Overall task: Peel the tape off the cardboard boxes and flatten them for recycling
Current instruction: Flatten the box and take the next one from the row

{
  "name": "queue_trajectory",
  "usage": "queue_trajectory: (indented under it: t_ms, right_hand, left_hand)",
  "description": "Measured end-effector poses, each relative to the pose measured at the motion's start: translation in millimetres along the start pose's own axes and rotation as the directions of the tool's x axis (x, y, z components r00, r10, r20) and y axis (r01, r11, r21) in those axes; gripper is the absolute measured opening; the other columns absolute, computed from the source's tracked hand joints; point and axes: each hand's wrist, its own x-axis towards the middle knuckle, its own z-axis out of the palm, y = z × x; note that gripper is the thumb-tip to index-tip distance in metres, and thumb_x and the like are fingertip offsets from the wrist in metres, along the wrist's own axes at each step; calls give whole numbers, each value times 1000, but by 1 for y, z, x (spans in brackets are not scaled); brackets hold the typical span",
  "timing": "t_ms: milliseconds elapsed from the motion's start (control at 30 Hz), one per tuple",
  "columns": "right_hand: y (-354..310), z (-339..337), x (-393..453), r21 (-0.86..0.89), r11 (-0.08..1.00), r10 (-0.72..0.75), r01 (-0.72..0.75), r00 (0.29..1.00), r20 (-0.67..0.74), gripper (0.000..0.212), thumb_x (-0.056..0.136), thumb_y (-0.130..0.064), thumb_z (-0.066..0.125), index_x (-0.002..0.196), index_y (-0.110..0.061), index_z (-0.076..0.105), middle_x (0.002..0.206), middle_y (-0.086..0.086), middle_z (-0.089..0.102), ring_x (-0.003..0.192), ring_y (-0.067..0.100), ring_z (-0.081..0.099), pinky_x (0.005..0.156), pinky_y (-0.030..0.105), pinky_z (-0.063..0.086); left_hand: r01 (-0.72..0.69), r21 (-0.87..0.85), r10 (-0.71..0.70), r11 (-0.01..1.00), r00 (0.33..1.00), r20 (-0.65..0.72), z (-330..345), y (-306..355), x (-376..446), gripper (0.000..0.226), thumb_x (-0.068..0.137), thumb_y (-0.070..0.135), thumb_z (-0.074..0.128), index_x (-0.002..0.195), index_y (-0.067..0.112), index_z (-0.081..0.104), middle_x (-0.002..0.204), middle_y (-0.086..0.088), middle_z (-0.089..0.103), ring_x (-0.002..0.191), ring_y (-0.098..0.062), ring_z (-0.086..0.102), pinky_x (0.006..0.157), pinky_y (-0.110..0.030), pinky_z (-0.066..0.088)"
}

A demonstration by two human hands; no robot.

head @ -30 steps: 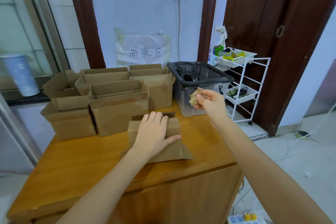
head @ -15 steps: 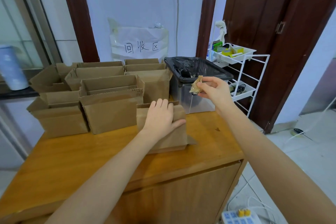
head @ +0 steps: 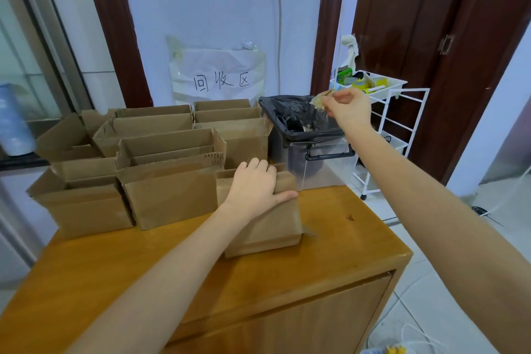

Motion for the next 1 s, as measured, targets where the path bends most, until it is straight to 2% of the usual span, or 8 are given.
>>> queue_trajectory:
  t_ms: [133,233,367,433,533,600,767,1000]
  right_hand:
    - [13,15,27,-205,978,-42,44,999,11,21,78,-20,75,88,-13,58,93,6,65,92,21,63,88,36,51]
    - [27,24,41,-291,956,-41,42,999,9,24,76,-19,76,91,-12,60,96,8,68,94,23,63,88,36,50]
    - [39,33,58,-432,901,-23,36,999,37,22,78,-24,74,94,-18,61,87,-3,66,94,19,63,80,32,48]
    - [42,37,68,-508,860,-21,56,997,74,20,79,-28,73,91,-21,59,83,-5,64,93,19,62,76,30,46]
    - [44,46,80,-644,756,-26,117,988,149,17,79,-32,73,86,-22,61,95,0,66,93,20,62,73,30,46]
    - [45,53,86,-707,687,-31,165,980,199,14,79,-31,72,83,-22,62,95,1,67,94,21,62,74,32,49]
    - [52,69,97,-722,661,-19,204,966,256,5,81,-19,69,83,-15,68,95,8,68,91,26,64,73,32,50]
    - [62,81,99,-799,559,83,224,943,323,17,80,-12,70,96,-5,68,97,13,67,88,29,65,73,33,53]
  left_hand:
    - [-19,15,19,1000,1000,10,0,-1,11,79,85,77,27,119,13,57,118,-5,58,108,-21,50,91,-34,38]
    - [-29,13,29,1000,999,18,1,-3,17,78,85,77,28,116,13,58,116,-5,59,106,-20,51,89,-33,39]
    - [-39,15,39,999,999,-5,4,-6,23,77,83,79,28,112,14,59,112,-3,60,102,-19,52,83,-31,39]
    - [-43,19,43,999,999,-16,5,-8,26,76,82,79,29,109,15,59,109,-2,60,99,-18,52,77,-30,37]
    - [-49,11,49,999,999,-12,6,-10,32,74,81,80,30,106,16,58,105,-1,59,95,-16,51,68,-26,33]
    - [-48,-2,48,999,999,-8,7,-12,36,74,80,81,31,107,17,57,105,0,59,94,-15,50,64,-26,33]
    - [-55,-17,55,998,998,-18,10,-17,43,74,79,82,30,103,18,57,101,1,59,92,-15,54,60,-26,34]
    - [-73,-19,72,997,996,-48,10,-21,43,76,78,83,31,105,17,60,100,1,61,92,-16,56,63,-27,42]
